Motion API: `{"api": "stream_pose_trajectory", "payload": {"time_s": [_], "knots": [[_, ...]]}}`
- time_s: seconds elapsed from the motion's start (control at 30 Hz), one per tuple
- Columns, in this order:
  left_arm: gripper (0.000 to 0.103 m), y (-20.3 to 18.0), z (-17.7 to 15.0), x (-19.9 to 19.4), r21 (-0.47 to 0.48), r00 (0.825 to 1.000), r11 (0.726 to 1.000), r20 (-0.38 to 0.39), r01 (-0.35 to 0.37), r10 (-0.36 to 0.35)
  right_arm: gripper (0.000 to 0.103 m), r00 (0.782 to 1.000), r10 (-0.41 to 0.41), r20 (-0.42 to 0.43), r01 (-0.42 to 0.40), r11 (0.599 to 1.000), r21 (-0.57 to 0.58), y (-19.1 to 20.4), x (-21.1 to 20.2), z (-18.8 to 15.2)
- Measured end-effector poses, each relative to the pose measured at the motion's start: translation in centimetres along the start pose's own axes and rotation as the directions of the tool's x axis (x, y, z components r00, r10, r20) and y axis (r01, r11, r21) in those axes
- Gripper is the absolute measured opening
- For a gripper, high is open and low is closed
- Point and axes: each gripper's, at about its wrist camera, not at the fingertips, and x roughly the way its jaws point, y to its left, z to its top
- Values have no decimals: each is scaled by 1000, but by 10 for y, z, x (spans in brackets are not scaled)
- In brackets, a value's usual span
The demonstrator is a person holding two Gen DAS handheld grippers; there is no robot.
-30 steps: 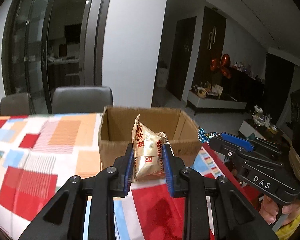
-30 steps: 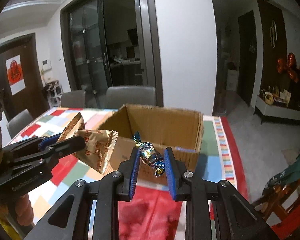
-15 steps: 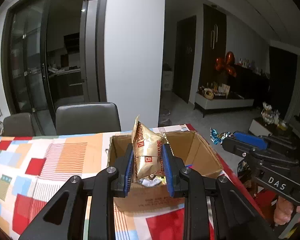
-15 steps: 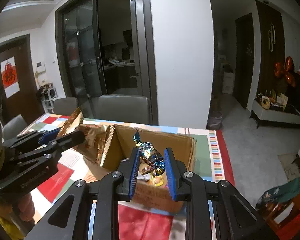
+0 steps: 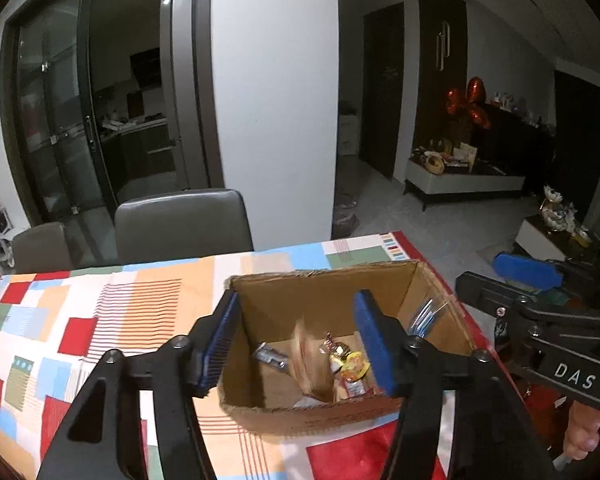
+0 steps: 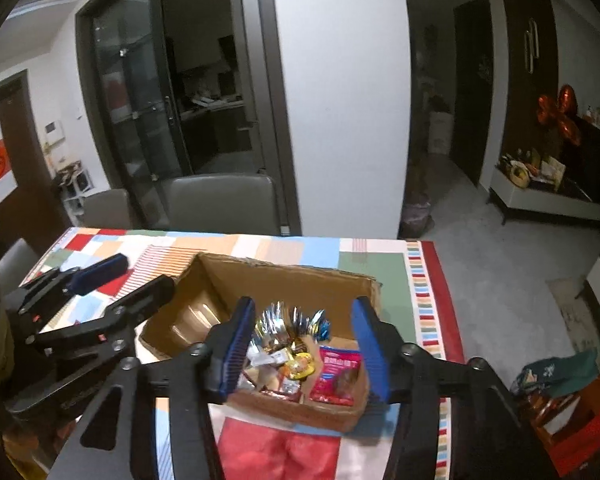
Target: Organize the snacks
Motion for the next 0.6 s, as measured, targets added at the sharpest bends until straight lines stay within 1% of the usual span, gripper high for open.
{"api": "stream_pose_trajectory", "payload": {"time_s": [0.03, 0.1, 0.13, 0.17, 0.2, 0.3, 0.37, 0.47, 0.53, 0.6], "knots": [[65, 0, -1, -2, -5, 1000, 1000, -2, -13, 13, 61, 1000, -17, -5, 17, 1000, -1, -1, -1, -2], [66, 4, -4, -9, -6, 1000, 1000, 4, -30, 30, 66, 999, -42, -10, 42, 999, -5, -2, -3, -5], [70, 5, -6, -12, -6, 999, 999, 3, -50, 50, 67, 999, -48, -11, 48, 999, -5, -3, -4, -6], [73, 6, -5, -14, -7, 998, 998, 2, -65, 65, 68, 999, -52, -15, 52, 999, -5, -4, -5, -8], [74, 6, -8, -20, -11, 997, 997, 9, -82, 82, 69, 998, -54, -18, 54, 999, -2, -5, -7, -12], [79, 8, -17, -35, -7, 995, 995, 23, -99, 99, 70, 998, -51, -25, 51, 999, 8, -7, -12, -17], [86, 8, -22, -44, -6, 993, 994, 41, -107, 108, 70, 999, -46, -23, 47, 999, 13, -8, -18, -20], [89, 8, -31, -62, -5, 990, 993, 70, -122, 122, 73, 999, -44, -9, 44, 999, 13, -7, -30, -27], [92, 8, -38, -75, -13, 988, 991, 87, -131, 131, 78, 999, -47, 13, 47, 999, 13, -7, -42, -33], [96, 7, -46, -89, -20, 985, 991, 110, -133, 135, 79, 998, -57, 39, 56, 998, 14, -5, -55, -40]]}}
